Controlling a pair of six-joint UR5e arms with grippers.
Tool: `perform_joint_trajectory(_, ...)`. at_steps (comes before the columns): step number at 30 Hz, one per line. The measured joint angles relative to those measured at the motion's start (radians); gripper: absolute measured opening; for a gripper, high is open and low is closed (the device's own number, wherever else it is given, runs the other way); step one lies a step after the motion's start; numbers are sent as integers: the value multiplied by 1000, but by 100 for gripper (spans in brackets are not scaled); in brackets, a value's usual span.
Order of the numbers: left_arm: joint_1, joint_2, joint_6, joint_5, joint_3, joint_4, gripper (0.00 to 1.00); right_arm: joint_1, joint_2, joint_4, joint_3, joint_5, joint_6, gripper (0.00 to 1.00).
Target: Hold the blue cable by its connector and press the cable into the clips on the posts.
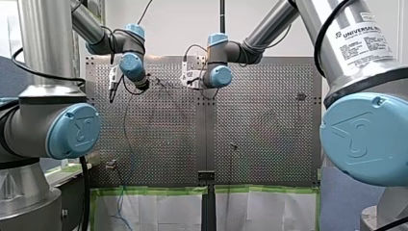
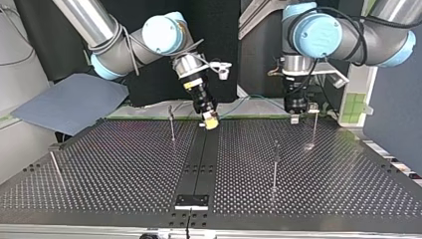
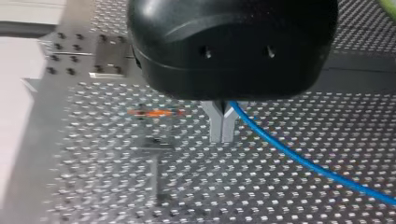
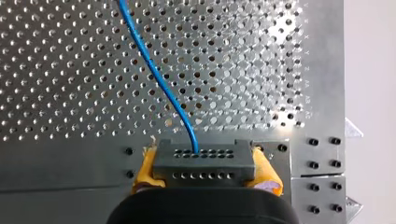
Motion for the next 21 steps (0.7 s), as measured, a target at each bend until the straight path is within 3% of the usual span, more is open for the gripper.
perform_joint_trajectory(5, -16, -10, -11, -29, 47, -18, 0, 8, 5, 7, -17, 1, 2, 0)
perform_joint_trajectory(10, -25, 24, -19, -41, 78, -16, 0, 4, 8, 11, -26, 2, 7, 0)
perform_joint_trajectory(15, -25, 42, -25, -44, 83, -10, 0, -4, 9, 15, -46, 3, 28, 0)
perform_joint_trajectory(21, -27, 22, -27, -56, 83, -10, 0, -14, 12, 20, -57, 4, 42, 0)
